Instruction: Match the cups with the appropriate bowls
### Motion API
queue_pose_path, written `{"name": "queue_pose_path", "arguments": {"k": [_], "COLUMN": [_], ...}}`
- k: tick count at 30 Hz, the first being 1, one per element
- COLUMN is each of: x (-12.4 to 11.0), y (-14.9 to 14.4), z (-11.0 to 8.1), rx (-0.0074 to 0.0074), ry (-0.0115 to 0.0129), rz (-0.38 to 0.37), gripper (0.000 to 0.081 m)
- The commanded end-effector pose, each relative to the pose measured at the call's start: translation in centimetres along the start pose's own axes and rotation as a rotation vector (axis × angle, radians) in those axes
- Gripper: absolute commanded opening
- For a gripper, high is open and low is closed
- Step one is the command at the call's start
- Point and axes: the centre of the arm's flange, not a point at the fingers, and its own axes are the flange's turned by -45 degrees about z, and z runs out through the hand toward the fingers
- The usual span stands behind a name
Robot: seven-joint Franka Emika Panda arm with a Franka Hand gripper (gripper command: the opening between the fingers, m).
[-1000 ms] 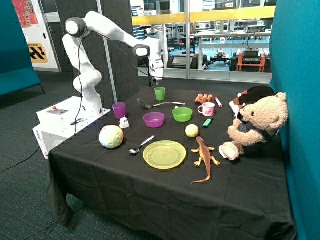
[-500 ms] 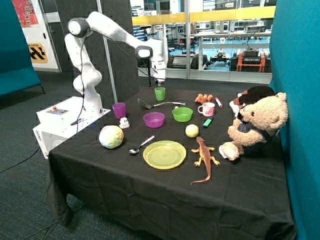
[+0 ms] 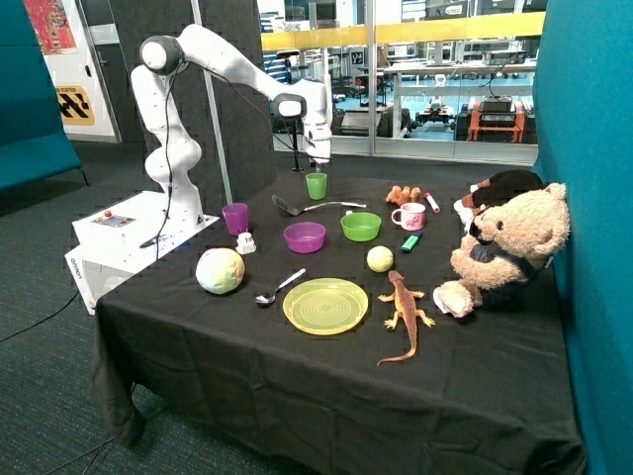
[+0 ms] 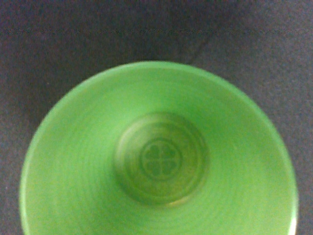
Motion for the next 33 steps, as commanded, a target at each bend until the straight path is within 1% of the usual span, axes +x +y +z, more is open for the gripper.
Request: {"name": "queue_pose_path", "arguments": {"k": [1, 4, 5, 6, 8, 11, 20, 23, 27, 33], "x": [0.3, 0.3, 0.3, 0.4, 0.5, 0.6, 1.8, 1.9, 1.7, 1.3], "y": [-0.9, -0.9, -0.9, -0.8, -0.7, -0.5, 0.1, 0.1, -0.4, -0.7], "z": [1.0, 1.0, 1.0, 1.0, 1.0, 1.2, 1.7, 1.7, 1.9, 2.3], "rx": [-0.0031, -0.0031, -0.0031, -0.0031, -0.0031, -0.0031, -0.0031, -0.0031, -0.0031, -0.0031], "ry": [0.0024, 0.0024, 0.0024, 0.0024, 0.0024, 0.0023, 0.0023, 0.0023, 0.0023, 0.0023], "rz": [-0.005, -0.007, -0.008, -0.013, -0.015, -0.025, -0.041, -0.043, -0.046, -0.046], "gripper": [0.0319, 0.0317, 0.0358, 0.0328, 0.0379, 0.0421, 0.0427, 0.0431, 0.0463, 0.0474]}}
